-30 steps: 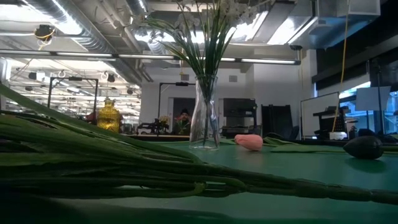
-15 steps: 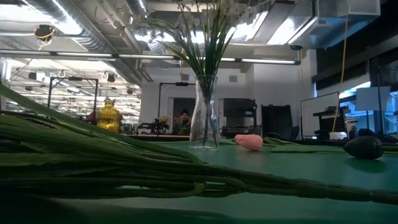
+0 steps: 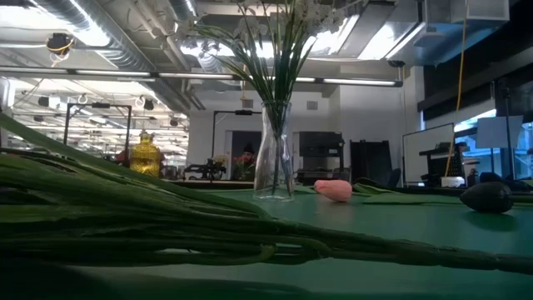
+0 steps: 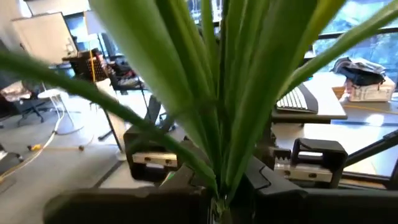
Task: Sort flowers into vase by color
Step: Put the top purple flowers into the yellow vase
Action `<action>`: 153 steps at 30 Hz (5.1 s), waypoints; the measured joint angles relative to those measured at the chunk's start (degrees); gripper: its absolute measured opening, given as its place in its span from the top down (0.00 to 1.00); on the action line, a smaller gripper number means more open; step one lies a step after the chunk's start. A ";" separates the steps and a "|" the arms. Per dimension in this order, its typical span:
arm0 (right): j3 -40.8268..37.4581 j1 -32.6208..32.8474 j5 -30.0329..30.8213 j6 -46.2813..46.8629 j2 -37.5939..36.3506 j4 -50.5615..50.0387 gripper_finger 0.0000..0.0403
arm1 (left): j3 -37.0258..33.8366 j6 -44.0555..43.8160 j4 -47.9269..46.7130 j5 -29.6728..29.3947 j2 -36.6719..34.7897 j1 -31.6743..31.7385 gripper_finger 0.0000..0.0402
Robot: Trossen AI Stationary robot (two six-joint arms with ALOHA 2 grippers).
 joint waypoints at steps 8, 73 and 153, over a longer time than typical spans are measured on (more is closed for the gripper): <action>0.04 0.01 0.88 0.39 -0.11 -1.57 0.62 | 0.00 -1.75 -3.62 -3.25 -0.55 0.03 0.96; -31.65 -35.88 -16.50 6.14 -24.33 1.75 0.27 | -64.15 -12.25 21.01 16.33 -37.51 61.57 0.96; -34.73 -36.00 -19.06 2.01 -18.27 2.82 0.27 | -56.13 -12.76 12.73 11.19 -23.98 60.54 0.96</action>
